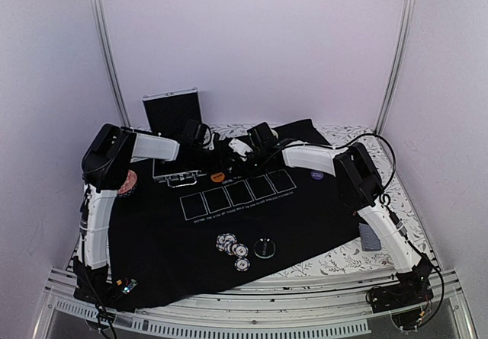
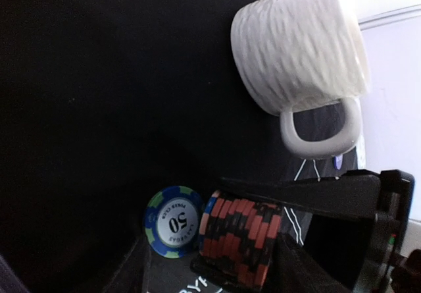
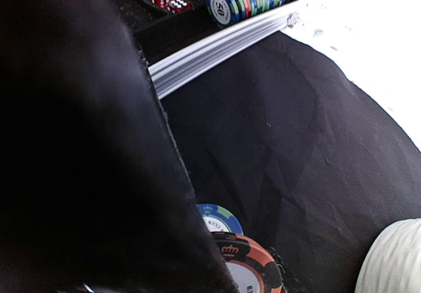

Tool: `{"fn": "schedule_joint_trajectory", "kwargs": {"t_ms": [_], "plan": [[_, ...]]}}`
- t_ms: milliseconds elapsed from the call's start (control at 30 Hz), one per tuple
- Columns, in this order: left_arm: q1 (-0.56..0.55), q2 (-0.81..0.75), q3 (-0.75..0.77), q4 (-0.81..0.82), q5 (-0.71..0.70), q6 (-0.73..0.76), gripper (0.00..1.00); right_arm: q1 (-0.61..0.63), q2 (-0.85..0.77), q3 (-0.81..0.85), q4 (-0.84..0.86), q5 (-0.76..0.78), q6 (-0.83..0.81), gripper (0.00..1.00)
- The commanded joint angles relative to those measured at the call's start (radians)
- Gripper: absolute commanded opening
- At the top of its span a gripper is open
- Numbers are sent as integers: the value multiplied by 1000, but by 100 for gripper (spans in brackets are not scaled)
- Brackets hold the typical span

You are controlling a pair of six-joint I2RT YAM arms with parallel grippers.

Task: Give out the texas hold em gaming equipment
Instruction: Pass from the left arm to the right

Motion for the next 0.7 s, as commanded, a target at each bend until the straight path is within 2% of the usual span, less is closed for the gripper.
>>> {"fn": "schedule_joint_trajectory", "kwargs": {"t_ms": [0, 133, 267, 467, 667], "plan": [[4, -49, 5, -79, -161, 109, 65, 0, 35, 18, -53, 70, 13, 7], [5, -68, 5, -100, -202, 128, 67, -1, 40, 18, -56, 64, 18, 7], [5, -76, 4, -86, -170, 129, 66, -1, 42, 17, -66, 70, 19, 7], [31, -95, -53, 37, 4, 54, 65, -2, 43, 17, -73, 63, 13, 7], [61, -126, -154, 207, 109, -51, 61, -3, 42, 17, -79, 45, 2, 7]]}}
